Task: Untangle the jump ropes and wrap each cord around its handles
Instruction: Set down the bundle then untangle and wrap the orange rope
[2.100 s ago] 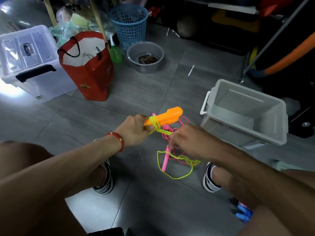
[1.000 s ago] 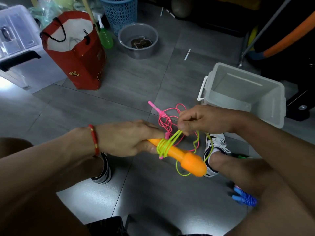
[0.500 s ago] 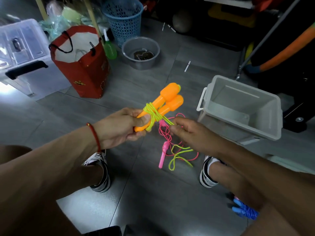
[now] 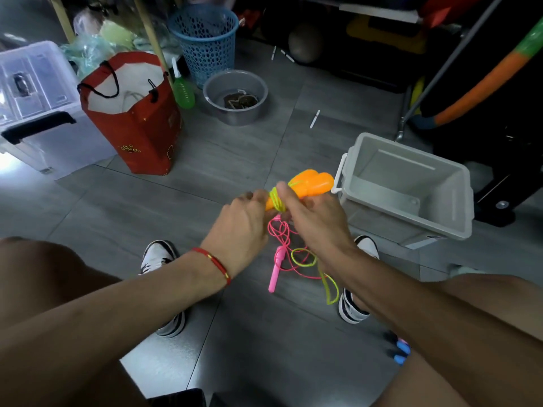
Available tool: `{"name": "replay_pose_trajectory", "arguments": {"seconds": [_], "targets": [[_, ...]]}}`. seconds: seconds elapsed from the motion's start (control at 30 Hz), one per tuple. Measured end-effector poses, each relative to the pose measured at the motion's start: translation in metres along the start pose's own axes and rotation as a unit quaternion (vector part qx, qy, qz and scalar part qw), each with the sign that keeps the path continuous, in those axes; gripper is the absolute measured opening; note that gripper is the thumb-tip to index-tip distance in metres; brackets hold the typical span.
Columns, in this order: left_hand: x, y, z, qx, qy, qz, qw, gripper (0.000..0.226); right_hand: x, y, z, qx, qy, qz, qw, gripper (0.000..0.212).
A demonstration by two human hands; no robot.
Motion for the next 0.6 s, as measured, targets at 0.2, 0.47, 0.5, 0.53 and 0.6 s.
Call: {"name": "replay_pose_trajectory", "arguments": {"seconds": [0.2, 0.47, 0.5, 0.53, 0.6], "targets": [[-0.018, 0.011, -0.006, 0.082, 0.08, 0.011, 0.993, 0.021, -0.005, 0.002, -0.012, 0.058, 0.035, -0.154, 0.986, 0.051], [-0.061, -0.024, -0.012, -0.017, 0.033, 0.215, 0.976, 0.032, -0.006, -0.027, -0.017, -0.106, -0.062, -0.112, 0.986, 0.07], [-0.063, -0.032, -0.013, -0.055, 0.039, 0.257, 0.964, 0.033, -0.006, -0.03, -0.016, -0.118, -0.075, -0.111, 0.984, 0.067], [-0.062, -0.039, -0.015, -0.086, 0.038, 0.307, 0.947, 0.037, -0.008, -0.033, -0.016, -0.127, -0.087, -0.111, 0.982, 0.061], [-0.052, -0.038, -0.018, -0.112, -0.031, 0.425, 0.897, 0.04, -0.012, -0.04, -0.015, -0.131, -0.124, -0.127, 0.975, 0.048]]}}
Point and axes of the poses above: each hand's wrist, its own z-axis away from the middle knuckle, its own x-axis out of the palm, y = z × x, the point moved 8 cm from there along -z, towards the middle knuckle, and after that the axes turned 1 degree about y, right-handed, at the moved point
